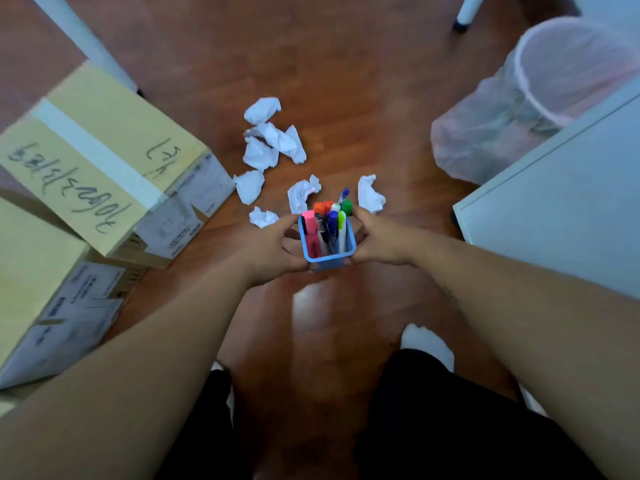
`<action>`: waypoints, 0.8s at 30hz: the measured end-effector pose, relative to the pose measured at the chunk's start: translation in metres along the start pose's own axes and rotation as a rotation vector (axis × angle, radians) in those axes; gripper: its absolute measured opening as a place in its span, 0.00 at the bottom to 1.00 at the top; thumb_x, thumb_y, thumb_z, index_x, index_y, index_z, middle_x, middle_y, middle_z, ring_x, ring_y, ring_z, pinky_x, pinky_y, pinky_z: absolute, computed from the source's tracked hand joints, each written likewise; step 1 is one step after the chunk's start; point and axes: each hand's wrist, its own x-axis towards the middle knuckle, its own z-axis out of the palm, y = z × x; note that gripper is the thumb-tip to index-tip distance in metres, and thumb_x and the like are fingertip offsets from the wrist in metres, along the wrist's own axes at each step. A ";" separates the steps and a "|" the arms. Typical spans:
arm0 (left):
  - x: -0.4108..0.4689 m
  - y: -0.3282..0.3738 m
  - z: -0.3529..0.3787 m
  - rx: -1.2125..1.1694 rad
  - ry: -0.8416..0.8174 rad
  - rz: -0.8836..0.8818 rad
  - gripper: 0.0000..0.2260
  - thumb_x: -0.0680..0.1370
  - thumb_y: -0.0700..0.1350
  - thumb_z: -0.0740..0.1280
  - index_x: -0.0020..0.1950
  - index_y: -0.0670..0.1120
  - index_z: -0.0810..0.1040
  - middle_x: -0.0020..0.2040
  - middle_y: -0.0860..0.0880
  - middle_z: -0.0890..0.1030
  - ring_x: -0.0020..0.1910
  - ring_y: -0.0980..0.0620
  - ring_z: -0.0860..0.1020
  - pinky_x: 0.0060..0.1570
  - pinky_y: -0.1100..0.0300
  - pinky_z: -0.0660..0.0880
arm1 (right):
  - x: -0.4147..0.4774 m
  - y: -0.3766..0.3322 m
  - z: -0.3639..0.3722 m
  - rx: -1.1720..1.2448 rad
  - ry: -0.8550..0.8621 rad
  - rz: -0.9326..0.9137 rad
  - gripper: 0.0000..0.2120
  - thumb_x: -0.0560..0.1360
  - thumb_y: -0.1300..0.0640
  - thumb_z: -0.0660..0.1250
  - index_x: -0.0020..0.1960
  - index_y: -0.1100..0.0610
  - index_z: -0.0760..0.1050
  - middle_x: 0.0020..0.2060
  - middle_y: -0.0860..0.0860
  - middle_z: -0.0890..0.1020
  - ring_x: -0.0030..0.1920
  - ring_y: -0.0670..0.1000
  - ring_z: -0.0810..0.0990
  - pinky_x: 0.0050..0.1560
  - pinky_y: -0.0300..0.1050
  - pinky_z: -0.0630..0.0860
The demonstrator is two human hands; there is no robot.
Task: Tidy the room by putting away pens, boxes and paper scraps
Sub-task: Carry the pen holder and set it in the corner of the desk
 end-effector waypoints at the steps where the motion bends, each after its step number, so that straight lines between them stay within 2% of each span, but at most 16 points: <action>1: -0.004 0.017 -0.011 0.006 -0.007 0.004 0.29 0.70 0.47 0.79 0.68 0.57 0.73 0.57 0.57 0.79 0.52 0.66 0.77 0.50 0.67 0.78 | -0.008 -0.014 -0.015 -0.028 0.003 0.005 0.44 0.64 0.49 0.80 0.73 0.40 0.59 0.59 0.56 0.80 0.55 0.54 0.81 0.55 0.48 0.80; 3: -0.007 0.053 -0.039 0.049 -0.025 0.027 0.25 0.70 0.48 0.79 0.64 0.57 0.75 0.56 0.60 0.80 0.50 0.63 0.78 0.51 0.65 0.78 | -0.023 -0.043 -0.052 -0.066 0.004 0.010 0.45 0.63 0.48 0.79 0.73 0.38 0.58 0.59 0.56 0.80 0.55 0.55 0.81 0.57 0.50 0.79; 6: -0.016 0.120 -0.086 0.098 0.016 0.100 0.27 0.67 0.51 0.80 0.63 0.59 0.75 0.56 0.64 0.79 0.47 0.66 0.78 0.50 0.65 0.75 | -0.060 -0.097 -0.109 -0.056 0.075 0.004 0.43 0.66 0.53 0.78 0.74 0.42 0.59 0.53 0.52 0.82 0.51 0.50 0.82 0.56 0.47 0.79; 9: -0.026 0.188 -0.128 0.106 0.051 0.186 0.30 0.67 0.49 0.80 0.67 0.56 0.76 0.60 0.59 0.81 0.57 0.62 0.78 0.56 0.59 0.78 | -0.096 -0.144 -0.162 -0.037 0.192 -0.020 0.44 0.65 0.48 0.78 0.74 0.39 0.58 0.61 0.48 0.80 0.57 0.49 0.79 0.61 0.48 0.76; 11: -0.040 0.240 -0.157 0.146 0.089 0.249 0.32 0.66 0.51 0.80 0.69 0.55 0.75 0.63 0.59 0.80 0.62 0.59 0.77 0.63 0.53 0.76 | -0.128 -0.182 -0.200 -0.029 0.252 -0.030 0.45 0.64 0.45 0.77 0.74 0.37 0.56 0.65 0.45 0.76 0.62 0.49 0.76 0.63 0.48 0.74; 13: -0.055 0.294 -0.187 0.173 0.131 0.329 0.33 0.67 0.50 0.80 0.70 0.55 0.74 0.65 0.61 0.78 0.64 0.62 0.75 0.68 0.57 0.71 | -0.159 -0.220 -0.237 -0.021 0.306 -0.079 0.44 0.64 0.44 0.77 0.74 0.35 0.57 0.67 0.44 0.74 0.64 0.49 0.75 0.64 0.49 0.74; 15: -0.070 0.342 -0.213 0.198 0.166 0.397 0.32 0.70 0.49 0.79 0.72 0.55 0.72 0.66 0.63 0.75 0.65 0.64 0.73 0.68 0.62 0.68 | -0.185 -0.255 -0.269 0.017 0.367 -0.142 0.43 0.66 0.47 0.77 0.74 0.35 0.58 0.67 0.44 0.74 0.64 0.50 0.76 0.60 0.49 0.77; 18: -0.093 0.401 -0.244 0.209 0.186 0.475 0.32 0.71 0.52 0.77 0.73 0.58 0.71 0.66 0.63 0.76 0.63 0.64 0.75 0.68 0.59 0.71 | -0.223 -0.297 -0.301 0.099 0.443 -0.180 0.43 0.68 0.49 0.77 0.75 0.36 0.57 0.68 0.46 0.72 0.64 0.50 0.75 0.55 0.47 0.80; 21: -0.117 0.452 -0.270 0.222 0.185 0.546 0.26 0.72 0.51 0.77 0.68 0.63 0.73 0.63 0.61 0.79 0.61 0.61 0.78 0.66 0.55 0.74 | -0.260 -0.333 -0.327 0.135 0.497 -0.226 0.42 0.68 0.49 0.77 0.74 0.38 0.58 0.64 0.47 0.76 0.61 0.48 0.76 0.56 0.48 0.80; 24: -0.148 0.498 -0.292 0.286 0.195 0.571 0.27 0.73 0.53 0.75 0.69 0.65 0.71 0.64 0.60 0.78 0.57 0.61 0.76 0.64 0.54 0.73 | -0.300 -0.368 -0.344 0.147 0.530 -0.265 0.38 0.70 0.50 0.76 0.73 0.39 0.61 0.59 0.47 0.77 0.58 0.47 0.77 0.58 0.49 0.78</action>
